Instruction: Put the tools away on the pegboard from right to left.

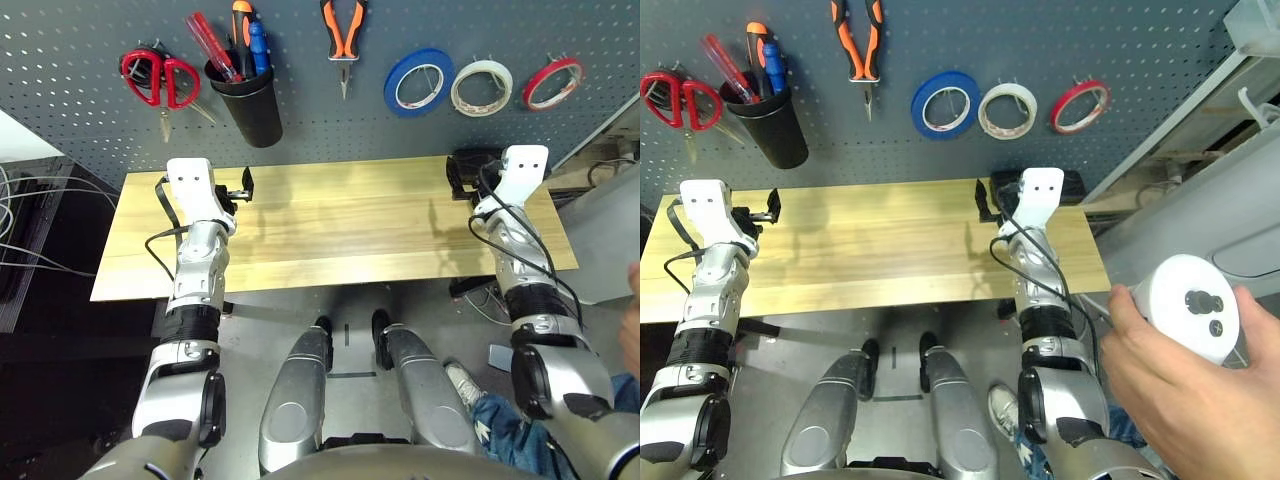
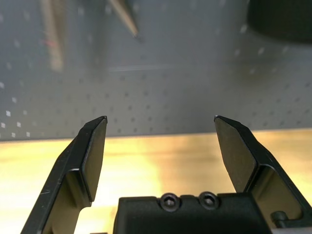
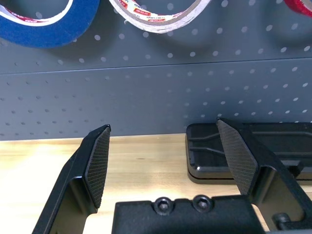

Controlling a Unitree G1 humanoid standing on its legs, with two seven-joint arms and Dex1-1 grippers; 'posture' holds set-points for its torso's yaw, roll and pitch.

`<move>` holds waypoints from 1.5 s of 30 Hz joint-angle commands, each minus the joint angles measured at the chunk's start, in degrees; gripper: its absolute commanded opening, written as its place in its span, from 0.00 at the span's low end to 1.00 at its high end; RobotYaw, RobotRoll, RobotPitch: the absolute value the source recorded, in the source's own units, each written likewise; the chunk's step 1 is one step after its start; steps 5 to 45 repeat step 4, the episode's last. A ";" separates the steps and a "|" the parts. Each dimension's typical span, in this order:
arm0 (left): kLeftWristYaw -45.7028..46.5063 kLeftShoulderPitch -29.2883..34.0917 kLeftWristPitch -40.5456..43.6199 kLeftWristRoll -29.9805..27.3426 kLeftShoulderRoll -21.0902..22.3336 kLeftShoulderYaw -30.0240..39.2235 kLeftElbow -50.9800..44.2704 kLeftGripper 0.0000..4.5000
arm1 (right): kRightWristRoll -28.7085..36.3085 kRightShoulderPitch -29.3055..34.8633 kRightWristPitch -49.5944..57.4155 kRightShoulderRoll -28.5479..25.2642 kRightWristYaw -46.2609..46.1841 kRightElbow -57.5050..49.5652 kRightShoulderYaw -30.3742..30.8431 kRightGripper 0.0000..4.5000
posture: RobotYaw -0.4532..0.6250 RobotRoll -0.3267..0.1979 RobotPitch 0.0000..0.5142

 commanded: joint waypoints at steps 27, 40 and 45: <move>-0.22 -0.76 -2.09 0.73 -2.49 -1.47 3.17 1.00 | 0.31 0.16 -0.13 -1.09 1.59 1.76 -0.12 1.00 | 0.41 0.62 0.52; -0.22 -0.76 -2.09 0.73 -2.49 -1.47 3.17 1.00 | 0.31 0.16 -0.13 -1.09 1.59 1.76 -0.12 1.00 | 0.41 0.62 0.52; -0.22 -0.76 -2.09 0.73 -2.49 -1.47 3.17 1.00 | 0.31 0.16 -0.13 -1.09 1.59 1.76 -0.12 1.00 | 0.41 0.62 0.52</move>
